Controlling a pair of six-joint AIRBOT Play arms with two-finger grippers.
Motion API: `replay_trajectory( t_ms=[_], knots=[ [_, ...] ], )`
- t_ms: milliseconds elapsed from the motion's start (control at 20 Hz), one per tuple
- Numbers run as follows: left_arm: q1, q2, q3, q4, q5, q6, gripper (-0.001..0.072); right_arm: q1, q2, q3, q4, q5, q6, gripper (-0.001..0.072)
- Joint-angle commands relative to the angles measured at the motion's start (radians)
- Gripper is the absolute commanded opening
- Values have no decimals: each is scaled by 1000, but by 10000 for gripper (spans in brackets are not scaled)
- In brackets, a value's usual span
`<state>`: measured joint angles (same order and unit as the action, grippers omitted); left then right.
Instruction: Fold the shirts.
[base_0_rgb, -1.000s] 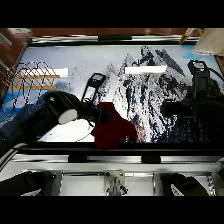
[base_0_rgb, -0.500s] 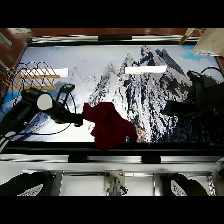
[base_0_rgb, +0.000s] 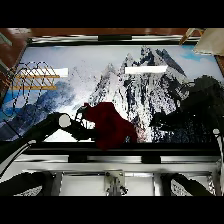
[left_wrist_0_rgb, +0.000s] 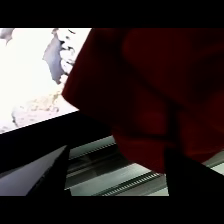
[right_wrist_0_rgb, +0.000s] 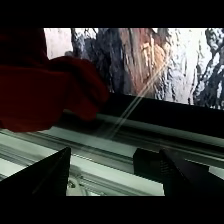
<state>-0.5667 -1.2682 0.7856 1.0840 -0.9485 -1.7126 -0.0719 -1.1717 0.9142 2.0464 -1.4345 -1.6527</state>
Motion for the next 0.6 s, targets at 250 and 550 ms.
replay_trajectory(
  t_ms=[250,550],
  knots=[
    [-69,-52,-14,-68,67,0,32,-1,-10,-187,82,74,-35,666],
    [-67,-49,-14,-68,41,26,32,133,-11,-260,133,262,-40,666]
  ],
)
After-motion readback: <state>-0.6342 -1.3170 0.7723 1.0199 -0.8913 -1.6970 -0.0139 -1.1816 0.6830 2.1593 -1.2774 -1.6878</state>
